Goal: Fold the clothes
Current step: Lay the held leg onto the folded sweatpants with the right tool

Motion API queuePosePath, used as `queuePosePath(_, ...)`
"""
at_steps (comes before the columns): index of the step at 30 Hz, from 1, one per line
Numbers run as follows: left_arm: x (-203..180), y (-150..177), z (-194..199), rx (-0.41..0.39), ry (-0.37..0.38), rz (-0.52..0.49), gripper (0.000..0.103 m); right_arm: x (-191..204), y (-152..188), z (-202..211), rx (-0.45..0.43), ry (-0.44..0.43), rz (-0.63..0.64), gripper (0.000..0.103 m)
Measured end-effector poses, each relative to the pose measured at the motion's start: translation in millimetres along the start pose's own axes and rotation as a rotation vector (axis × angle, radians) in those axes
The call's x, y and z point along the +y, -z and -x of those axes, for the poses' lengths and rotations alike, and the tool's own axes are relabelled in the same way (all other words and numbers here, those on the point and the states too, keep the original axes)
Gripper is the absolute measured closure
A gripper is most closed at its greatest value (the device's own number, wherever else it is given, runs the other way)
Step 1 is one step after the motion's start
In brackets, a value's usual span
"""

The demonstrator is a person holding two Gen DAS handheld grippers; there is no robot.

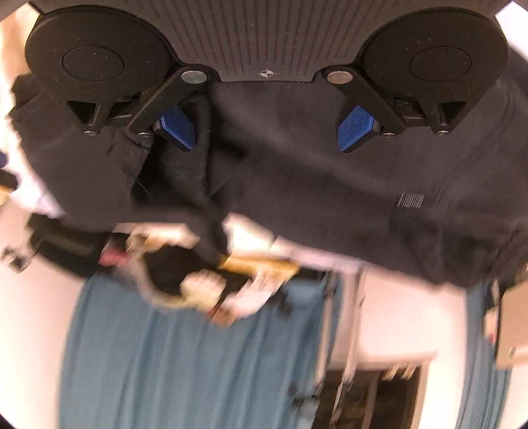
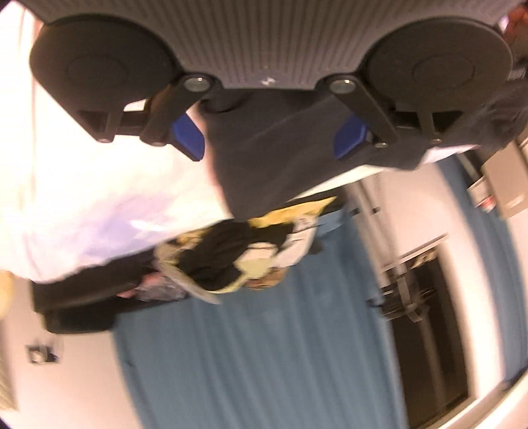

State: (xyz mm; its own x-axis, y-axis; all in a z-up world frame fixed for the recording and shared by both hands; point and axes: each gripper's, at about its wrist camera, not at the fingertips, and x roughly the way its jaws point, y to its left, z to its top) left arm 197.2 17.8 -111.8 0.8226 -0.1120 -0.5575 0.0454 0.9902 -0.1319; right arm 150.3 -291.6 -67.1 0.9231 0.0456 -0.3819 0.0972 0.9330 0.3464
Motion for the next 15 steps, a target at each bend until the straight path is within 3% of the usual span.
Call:
queuePosePath(2, 2, 6, -4, 0.02, -0.015, -0.022, 0.008, -17, 6, -9, 0.012, 0.019, -0.079, 0.017)
queuePosePath(6, -2, 12, -5, 0.013, -0.029, -0.076, 0.008, -42, 26, -30, 0.113, -0.039, -0.274, 0.017)
queuePosePath(9, 0, 13, -3, 0.014, -0.021, -0.064, 0.008, -47, 32, -34, 0.138, -0.041, -0.313, 0.015)
queuePosePath(13, 2, 13, 2, 0.012, -0.021, -0.062, 0.008, -50, 31, -39, 0.16, -0.106, -0.381, 0.014)
queuePosePath(15, 3, 10, 3, 0.007, -0.021, -0.051, 0.008, -43, 28, -31, 0.105, -0.179, -0.371, 0.015)
